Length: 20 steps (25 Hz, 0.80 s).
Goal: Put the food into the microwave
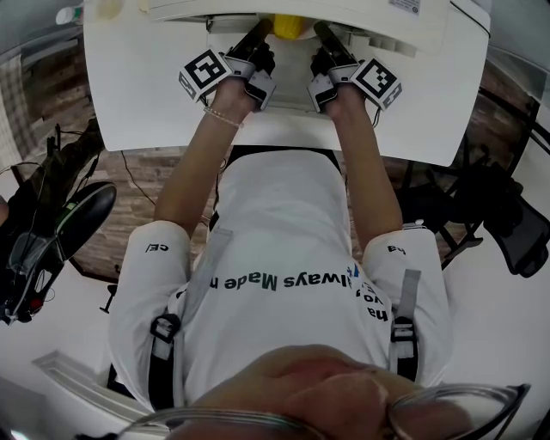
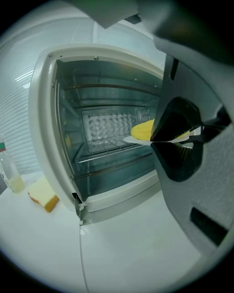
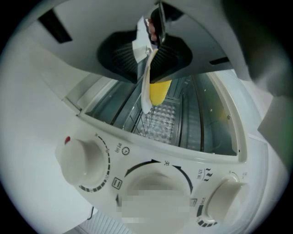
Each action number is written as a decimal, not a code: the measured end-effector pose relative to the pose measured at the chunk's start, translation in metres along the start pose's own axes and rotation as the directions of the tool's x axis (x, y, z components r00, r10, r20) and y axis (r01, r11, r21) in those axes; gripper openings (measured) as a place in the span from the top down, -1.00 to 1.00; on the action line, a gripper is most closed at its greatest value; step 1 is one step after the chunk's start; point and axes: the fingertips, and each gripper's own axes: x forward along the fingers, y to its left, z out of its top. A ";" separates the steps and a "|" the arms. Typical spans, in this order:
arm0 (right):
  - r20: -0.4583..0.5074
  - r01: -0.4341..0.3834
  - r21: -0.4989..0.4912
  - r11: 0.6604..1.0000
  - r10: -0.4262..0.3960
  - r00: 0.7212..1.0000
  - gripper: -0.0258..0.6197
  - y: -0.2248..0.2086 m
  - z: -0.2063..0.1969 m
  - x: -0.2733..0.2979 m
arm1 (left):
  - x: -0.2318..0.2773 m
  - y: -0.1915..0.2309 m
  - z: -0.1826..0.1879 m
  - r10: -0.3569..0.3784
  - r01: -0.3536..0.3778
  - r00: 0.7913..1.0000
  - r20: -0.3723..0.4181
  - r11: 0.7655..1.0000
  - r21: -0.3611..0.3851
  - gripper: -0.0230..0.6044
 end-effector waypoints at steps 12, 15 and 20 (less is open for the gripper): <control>-0.008 -0.059 0.141 0.988 0.060 0.998 0.85 0.004 -0.023 -0.001 | 0.011 -0.001 0.000 -0.002 0.002 1.000 -0.007 1.000 -0.015 0.88; 0.022 -0.053 0.179 0.982 0.050 0.999 0.85 0.002 -0.019 0.001 | 0.015 0.000 0.001 -0.015 0.014 0.999 -0.029 1.000 -0.028 0.88; 0.063 -0.041 0.204 0.978 0.028 0.998 0.86 0.000 -0.006 0.011 | 0.021 -0.004 0.004 -0.031 0.030 0.998 -0.063 0.999 -0.020 0.87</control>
